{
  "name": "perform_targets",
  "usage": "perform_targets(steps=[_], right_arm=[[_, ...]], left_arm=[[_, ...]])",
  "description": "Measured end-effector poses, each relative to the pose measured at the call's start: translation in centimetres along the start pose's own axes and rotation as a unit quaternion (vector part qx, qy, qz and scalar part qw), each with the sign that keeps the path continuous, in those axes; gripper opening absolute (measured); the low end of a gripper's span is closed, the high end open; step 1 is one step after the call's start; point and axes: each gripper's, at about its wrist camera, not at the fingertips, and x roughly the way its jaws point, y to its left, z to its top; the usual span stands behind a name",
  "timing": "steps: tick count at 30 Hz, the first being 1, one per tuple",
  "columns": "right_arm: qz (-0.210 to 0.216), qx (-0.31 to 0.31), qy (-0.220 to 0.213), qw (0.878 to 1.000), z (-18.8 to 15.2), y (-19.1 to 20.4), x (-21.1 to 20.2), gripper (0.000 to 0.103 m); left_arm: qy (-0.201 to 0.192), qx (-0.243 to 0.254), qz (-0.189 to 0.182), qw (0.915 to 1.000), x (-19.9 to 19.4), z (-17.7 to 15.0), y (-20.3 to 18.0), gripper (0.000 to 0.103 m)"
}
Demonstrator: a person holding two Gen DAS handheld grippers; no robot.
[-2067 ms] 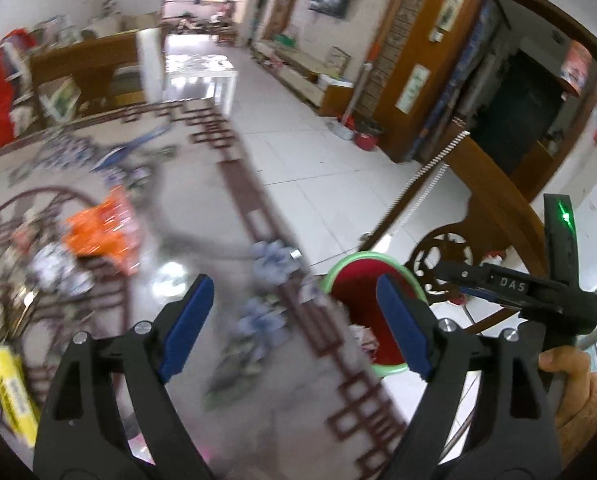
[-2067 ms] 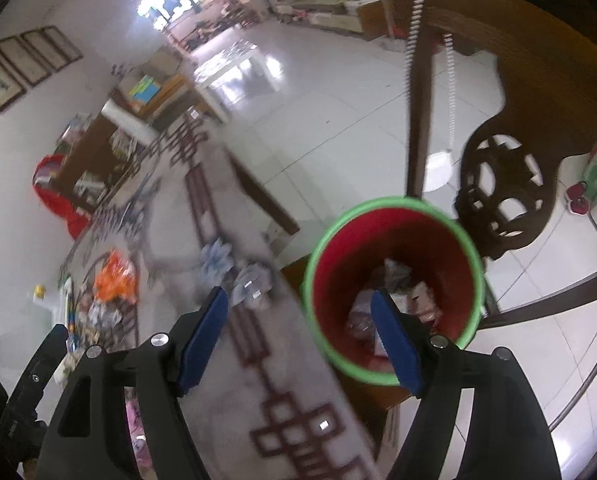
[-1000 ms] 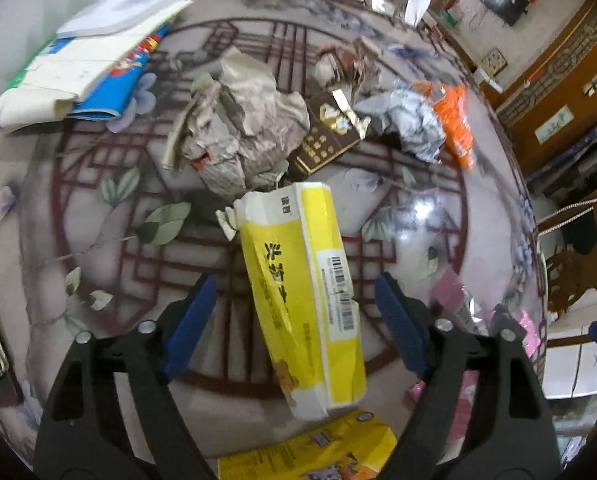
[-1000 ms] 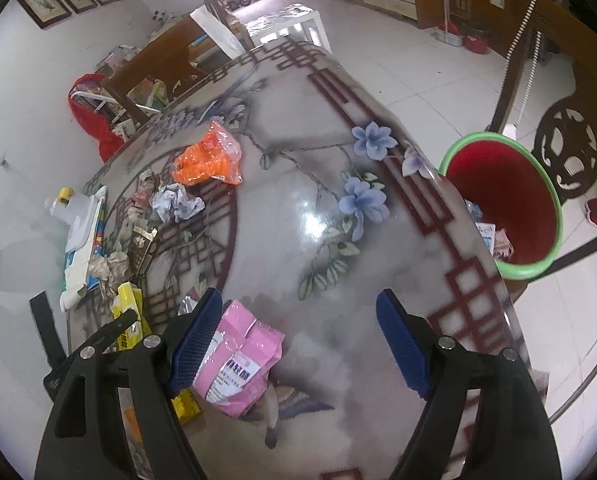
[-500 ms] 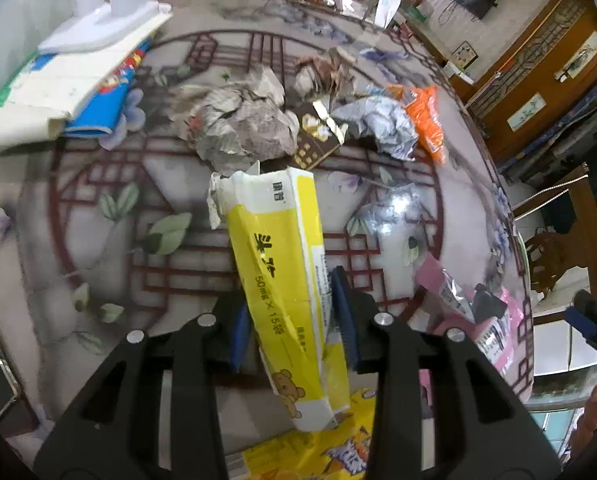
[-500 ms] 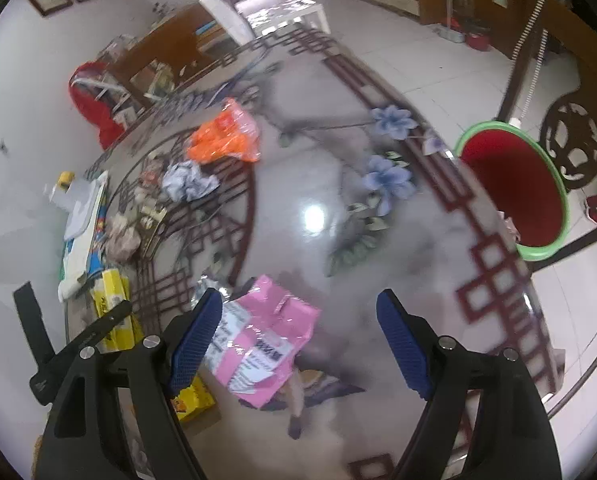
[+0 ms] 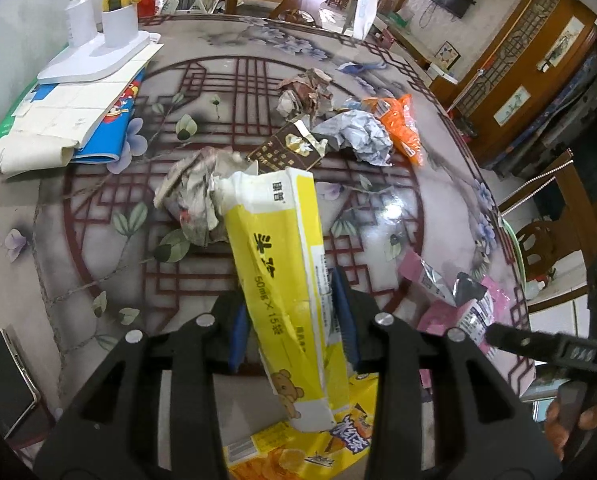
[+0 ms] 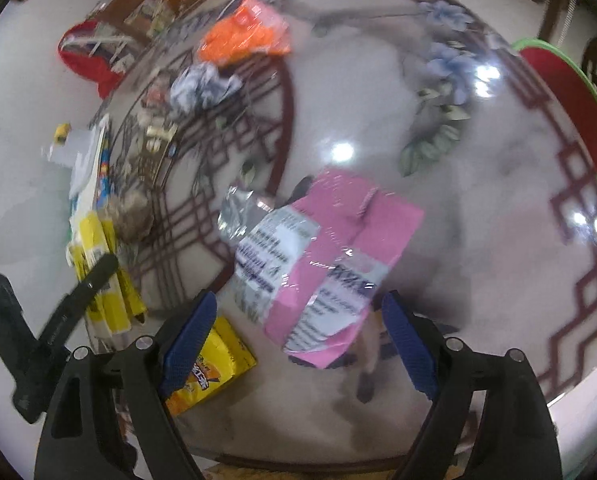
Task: Collect trash
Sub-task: 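Regrip the yellow package with the left gripper while the right grasps the pink snack bag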
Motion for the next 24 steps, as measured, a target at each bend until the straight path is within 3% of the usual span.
perform_targets(steps=[7, 8, 10, 15, 19, 24], right_arm=[[-0.025, -0.011, 0.011, 1.0, 0.3, 0.3, 2.5, 0.087], [-0.022, -0.015, 0.007, 1.0, 0.3, 0.2, 2.5, 0.085], [-0.017, -0.024, -0.002, 1.0, 0.4, 0.2, 2.2, 0.07], [-0.042, -0.076, -0.024, 0.996, 0.6, 1.4, 1.5, 0.063], [-0.053, -0.098, -0.025, 0.993, 0.7, 1.5, 1.5, 0.067], [-0.053, -0.071, -0.027, 0.996, 0.9, 0.8, 1.3, 0.08]], left_arm=[[0.0, 0.009, -0.005, 0.9999, -0.1, -0.1, -0.5, 0.036], [0.0, 0.008, -0.005, 1.0, -0.1, -0.1, -0.4, 0.036], [0.0, 0.003, -0.003, 1.0, -0.2, -0.2, -0.1, 0.036], [0.009, 0.002, 0.0, 1.0, 0.3, -0.4, 0.3, 0.036], [0.03, 0.004, 0.002, 0.9995, 1.3, -0.8, 0.4, 0.037], [0.037, -0.001, 0.005, 0.9993, 1.6, -1.1, 0.7, 0.037]])
